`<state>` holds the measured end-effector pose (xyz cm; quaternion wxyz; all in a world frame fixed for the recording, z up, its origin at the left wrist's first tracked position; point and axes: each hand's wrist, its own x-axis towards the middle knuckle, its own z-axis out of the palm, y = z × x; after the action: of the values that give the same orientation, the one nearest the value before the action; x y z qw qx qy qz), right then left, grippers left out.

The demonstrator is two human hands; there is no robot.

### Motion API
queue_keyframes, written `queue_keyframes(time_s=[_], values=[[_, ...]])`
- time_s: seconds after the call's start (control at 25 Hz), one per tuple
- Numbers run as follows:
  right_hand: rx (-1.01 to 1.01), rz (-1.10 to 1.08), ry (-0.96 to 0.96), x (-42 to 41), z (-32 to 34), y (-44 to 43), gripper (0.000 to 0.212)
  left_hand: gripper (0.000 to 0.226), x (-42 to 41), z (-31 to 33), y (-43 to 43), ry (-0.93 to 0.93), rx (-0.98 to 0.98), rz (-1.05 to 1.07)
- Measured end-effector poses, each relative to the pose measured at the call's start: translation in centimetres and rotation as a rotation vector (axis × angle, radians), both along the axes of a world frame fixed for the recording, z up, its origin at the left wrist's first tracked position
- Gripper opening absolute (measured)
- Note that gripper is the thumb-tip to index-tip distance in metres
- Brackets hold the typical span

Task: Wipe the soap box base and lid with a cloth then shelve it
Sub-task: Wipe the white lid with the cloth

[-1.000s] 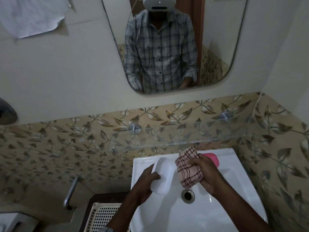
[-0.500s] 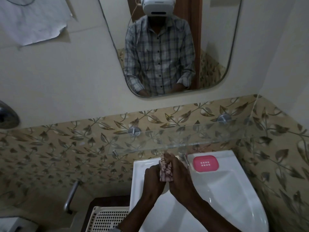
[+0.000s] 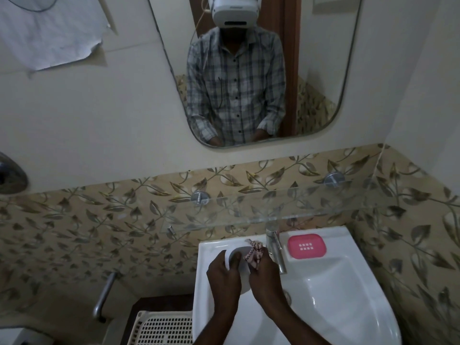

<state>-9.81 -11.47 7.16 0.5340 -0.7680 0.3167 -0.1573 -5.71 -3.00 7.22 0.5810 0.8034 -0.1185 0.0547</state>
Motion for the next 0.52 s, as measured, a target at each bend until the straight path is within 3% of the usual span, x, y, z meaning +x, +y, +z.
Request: queue_keyframes(time_s=[0.16, 0.28, 0.4, 0.48, 0.52], values=[[0.16, -0.054, 0.15, 0.3, -1.7, 1.1, 0.025, 0.012, -0.4, -1.2, 0.0, 0.172, -0.097, 0.153], [0.344, -0.165, 0.169, 0.5, -1.6, 1.0, 0.024, 0.012, -0.3, -0.5, -0.6, 0.28, -0.245, 0.135], [0.016, -0.053, 0.171, 1.2, -0.2, -1.6, 0.026, 0.03, 0.1, 0.4, 0.0, 0.2, -0.172, 0.019], [-0.358, 0.086, 0.184, 1.3, 1.1, -3.6, 0.029, 0.052, 1.4, 0.9, 0.7, 0.087, 0.039, -0.065], [-0.519, 0.163, 0.193, 1.3, 1.6, -4.2, 0.033, 0.051, 2.0, 1.4, 0.7, 0.032, 0.192, -0.127]])
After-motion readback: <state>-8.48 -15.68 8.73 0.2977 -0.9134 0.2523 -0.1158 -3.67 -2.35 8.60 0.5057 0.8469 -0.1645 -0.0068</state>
